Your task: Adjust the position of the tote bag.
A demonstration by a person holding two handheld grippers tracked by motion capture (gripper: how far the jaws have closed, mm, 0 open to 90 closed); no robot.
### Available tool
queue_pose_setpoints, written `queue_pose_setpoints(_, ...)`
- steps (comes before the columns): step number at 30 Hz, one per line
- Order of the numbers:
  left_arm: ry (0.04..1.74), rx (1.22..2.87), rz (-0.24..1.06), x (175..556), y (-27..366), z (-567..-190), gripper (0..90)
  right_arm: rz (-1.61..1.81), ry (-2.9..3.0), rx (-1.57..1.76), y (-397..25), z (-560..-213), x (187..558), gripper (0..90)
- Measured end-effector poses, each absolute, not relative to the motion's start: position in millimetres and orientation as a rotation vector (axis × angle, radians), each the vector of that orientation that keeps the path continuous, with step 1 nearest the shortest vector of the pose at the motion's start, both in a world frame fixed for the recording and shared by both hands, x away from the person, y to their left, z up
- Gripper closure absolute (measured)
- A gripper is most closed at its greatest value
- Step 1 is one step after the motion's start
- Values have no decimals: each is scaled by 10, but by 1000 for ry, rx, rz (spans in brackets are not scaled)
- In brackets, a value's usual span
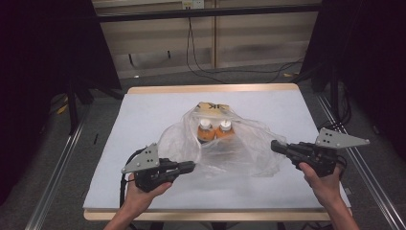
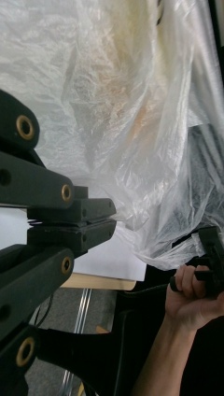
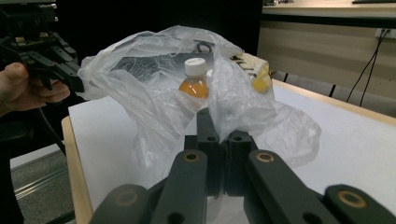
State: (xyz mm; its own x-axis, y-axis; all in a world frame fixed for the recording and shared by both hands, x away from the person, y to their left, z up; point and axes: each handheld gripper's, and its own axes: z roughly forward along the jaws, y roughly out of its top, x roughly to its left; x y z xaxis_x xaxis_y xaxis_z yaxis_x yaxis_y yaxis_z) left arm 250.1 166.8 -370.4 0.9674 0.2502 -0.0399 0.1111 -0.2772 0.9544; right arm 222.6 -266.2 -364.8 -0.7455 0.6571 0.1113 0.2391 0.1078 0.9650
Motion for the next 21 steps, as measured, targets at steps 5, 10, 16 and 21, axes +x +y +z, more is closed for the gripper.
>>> queue_pose_setpoints(5,250,1829,168,2541,1709,-3547,888,1690,2023,853,-2650,-3553,2267,880)
queue_pose_setpoints(10,249,1757,234,2626,1780,-3279,888,1729,1964,832,-2677,-3362,2367,880)
queue_pose_setpoints(16,253,1727,277,2702,1834,-3100,888,1746,1925,824,-2715,-3203,2485,881)
queue_pose_setpoints(21,285,1708,308,2790,1909,-3001,888,1747,1898,812,-2724,-3051,2559,881)
